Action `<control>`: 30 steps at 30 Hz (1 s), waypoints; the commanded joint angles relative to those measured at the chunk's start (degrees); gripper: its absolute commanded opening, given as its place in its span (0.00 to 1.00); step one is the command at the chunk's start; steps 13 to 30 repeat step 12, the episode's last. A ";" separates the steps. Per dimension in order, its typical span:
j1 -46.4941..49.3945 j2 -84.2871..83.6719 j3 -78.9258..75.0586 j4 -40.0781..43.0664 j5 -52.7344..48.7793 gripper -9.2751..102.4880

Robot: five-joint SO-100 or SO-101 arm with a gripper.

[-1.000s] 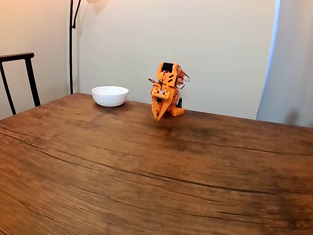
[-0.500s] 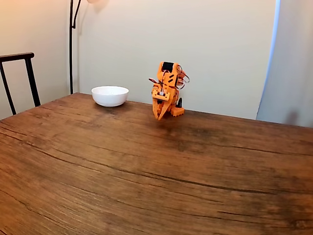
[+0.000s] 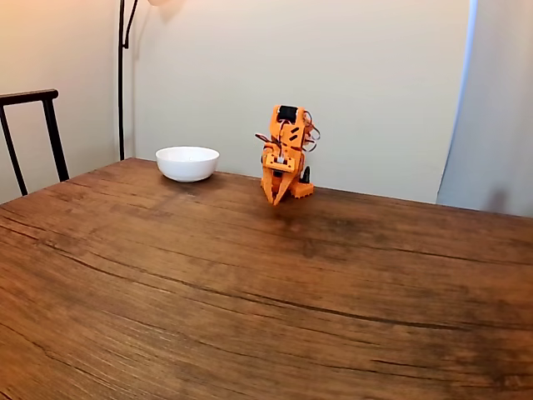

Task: Grasp the cube and drop it in the bowl

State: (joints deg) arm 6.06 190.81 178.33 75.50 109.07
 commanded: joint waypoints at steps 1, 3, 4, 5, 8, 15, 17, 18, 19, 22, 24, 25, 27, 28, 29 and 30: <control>-0.26 -1.14 -0.09 2.29 -0.09 0.08; -0.26 -1.14 -0.09 2.29 -0.09 0.08; -0.09 -1.14 -0.09 2.29 -0.09 0.08; 0.09 -1.14 -0.09 2.29 -0.09 0.08; 0.18 -1.14 -0.09 2.29 -0.09 0.08; 0.18 -1.14 -0.09 2.29 -0.09 0.08; 0.18 -1.14 -0.09 2.29 -0.09 0.08; 0.18 -1.14 -0.09 2.29 -0.09 0.08; 0.18 -1.14 -0.09 2.29 -0.09 0.08; 0.18 -1.14 -0.09 2.29 -0.09 0.08; 0.18 -1.14 -0.09 2.29 -0.09 0.08; 0.18 -1.14 -0.09 2.29 -0.09 0.08; 0.18 -1.14 -0.09 2.29 -0.09 0.08; 0.18 -1.14 -0.09 2.29 -0.09 0.08; 0.18 -1.14 -0.09 2.29 -0.09 0.08; 0.18 -1.14 -0.09 2.29 -0.09 0.08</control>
